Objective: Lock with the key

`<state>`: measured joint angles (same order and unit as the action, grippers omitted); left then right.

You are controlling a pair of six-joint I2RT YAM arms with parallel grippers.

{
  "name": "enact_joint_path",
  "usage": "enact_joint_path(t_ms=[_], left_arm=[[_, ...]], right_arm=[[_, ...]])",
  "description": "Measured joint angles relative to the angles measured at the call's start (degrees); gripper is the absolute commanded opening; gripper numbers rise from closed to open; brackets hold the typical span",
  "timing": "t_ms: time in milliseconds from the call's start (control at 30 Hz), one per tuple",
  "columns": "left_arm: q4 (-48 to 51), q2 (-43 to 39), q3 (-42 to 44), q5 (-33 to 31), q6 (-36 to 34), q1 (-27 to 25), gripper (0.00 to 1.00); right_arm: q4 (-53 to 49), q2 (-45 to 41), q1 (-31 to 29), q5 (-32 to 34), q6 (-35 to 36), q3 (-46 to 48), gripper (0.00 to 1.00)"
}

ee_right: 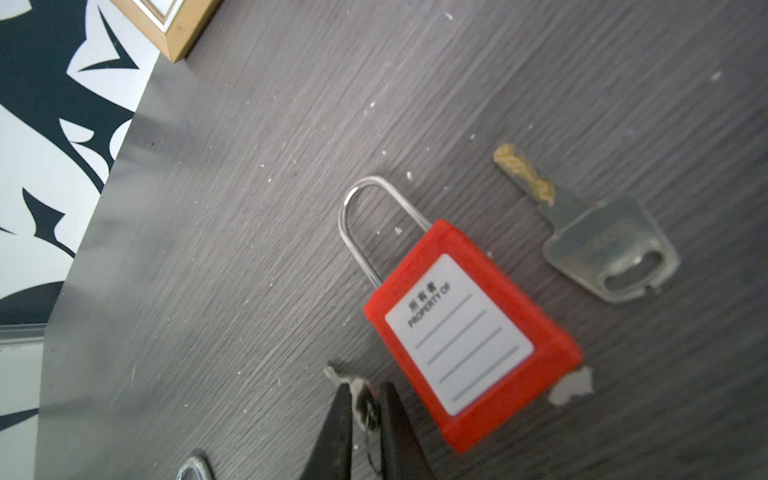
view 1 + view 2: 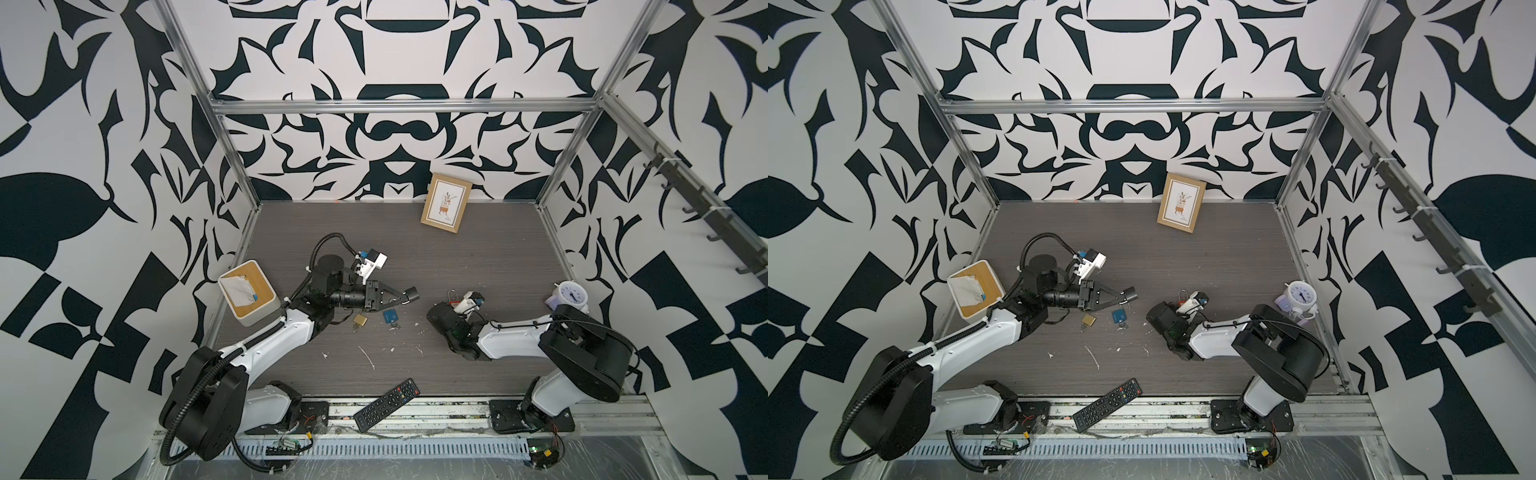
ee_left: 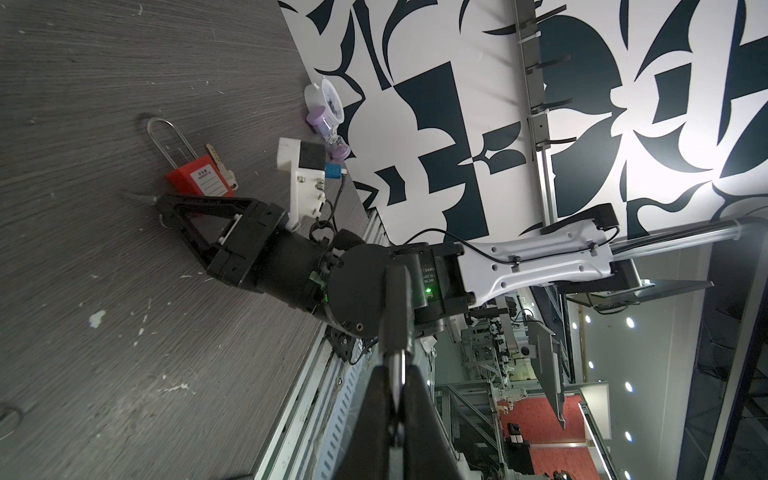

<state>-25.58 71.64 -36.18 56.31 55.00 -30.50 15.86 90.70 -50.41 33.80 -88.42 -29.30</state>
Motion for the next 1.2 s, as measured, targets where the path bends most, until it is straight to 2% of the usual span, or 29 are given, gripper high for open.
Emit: enact_joint_path(t_ms=[200,367,433,567,667,733,867,967,1067,1200], left_arm=[[0.7,0.0,0.0,-0.3,-0.3,0.0,0.0],[1.2,0.0,0.0,-0.8,-0.8,0.0,0.0],[1.6,0.0,0.0,-0.9,-1.3,0.0,0.0],[3.1,0.0,0.0,-0.9,-2.8,0.0,0.0],[4.2,-0.2,0.0,-0.7,-4.0,0.0,0.0],[4.5,-0.3,0.0,0.0,-4.7,0.0,0.0],[4.4,-0.3,-0.1,3.2,-5.6,-0.1,0.0],[4.4,-0.3,-0.5,6.7,-6.0,-0.5,0.0],[4.2,-0.3,-1.3,9.2,-6.3,-1.6,0.0],[4.1,-0.3,-1.8,10.8,-7.1,-3.4,0.0]], right_arm=[[1.1,-1.7,0.0,0.4,-1.8,1.6,0.37],[1.2,-5.4,0.0,-1.0,-1.3,3.5,0.37],[1.2,-8.3,0.0,-3.0,0.6,4.6,0.37],[-1.3,-19.4,0.0,-9.2,9.4,5.0,0.38],[-4.8,-31.8,0.1,-13.5,17.2,4.9,0.56],[-5.9,-39.8,1.2,-17.9,21.9,4.9,0.63],[-6.1,-48.1,7.1,-31.9,29.4,4.0,0.62],[-5.4,-46.7,11.4,-43.3,31.5,2.4,0.58],[-5.2,-42.8,12.7,-52.9,32.1,0.6,0.55],[-6.5,-38.5,13.0,-61.5,33.3,-1.7,0.52]])
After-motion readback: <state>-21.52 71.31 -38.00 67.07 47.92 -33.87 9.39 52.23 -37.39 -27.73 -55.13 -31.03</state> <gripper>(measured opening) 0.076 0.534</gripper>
